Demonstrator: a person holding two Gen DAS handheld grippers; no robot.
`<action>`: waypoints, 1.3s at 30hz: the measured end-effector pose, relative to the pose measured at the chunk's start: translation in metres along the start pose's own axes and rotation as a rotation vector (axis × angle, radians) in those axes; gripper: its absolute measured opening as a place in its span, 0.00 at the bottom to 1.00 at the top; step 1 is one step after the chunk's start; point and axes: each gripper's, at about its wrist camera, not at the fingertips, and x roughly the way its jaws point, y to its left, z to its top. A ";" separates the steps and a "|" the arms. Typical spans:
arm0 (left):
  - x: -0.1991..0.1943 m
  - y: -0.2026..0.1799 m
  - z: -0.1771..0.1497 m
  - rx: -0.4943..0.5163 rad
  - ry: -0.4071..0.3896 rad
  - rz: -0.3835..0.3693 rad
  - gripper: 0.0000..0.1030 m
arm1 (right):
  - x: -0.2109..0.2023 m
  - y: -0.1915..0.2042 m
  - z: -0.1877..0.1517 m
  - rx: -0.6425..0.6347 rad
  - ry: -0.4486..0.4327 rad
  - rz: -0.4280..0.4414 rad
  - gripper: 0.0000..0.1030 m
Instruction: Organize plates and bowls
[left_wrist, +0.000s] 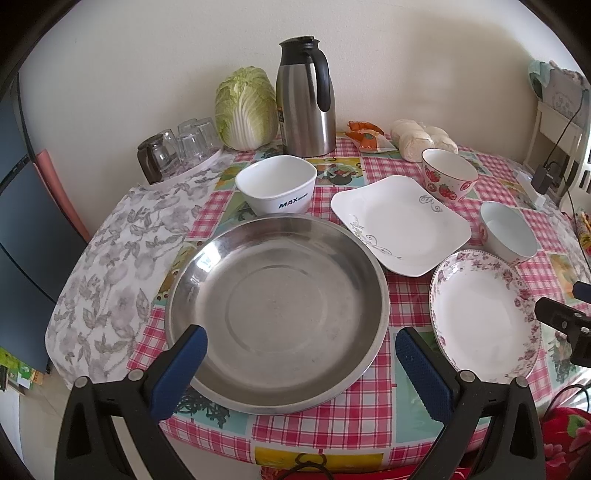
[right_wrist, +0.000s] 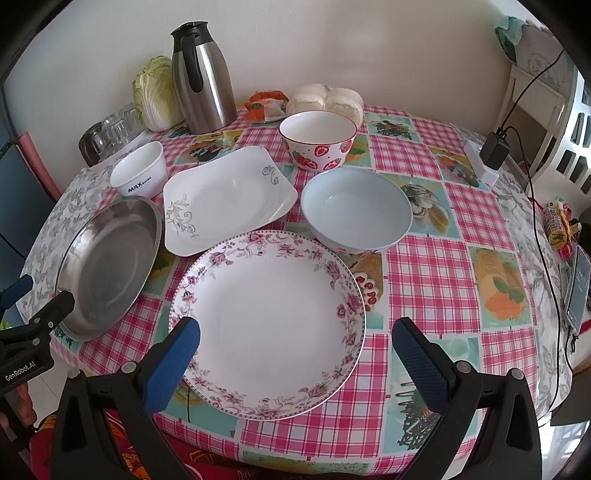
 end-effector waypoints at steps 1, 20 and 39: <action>0.000 0.000 0.000 -0.001 0.001 -0.003 1.00 | 0.000 0.000 -0.001 -0.001 0.001 -0.001 1.00; -0.003 0.031 0.046 -0.148 -0.029 0.015 1.00 | -0.017 -0.006 0.021 0.044 -0.069 -0.010 1.00; 0.017 0.062 0.074 -0.336 -0.064 0.124 1.00 | -0.008 0.023 0.073 0.160 -0.175 0.149 1.00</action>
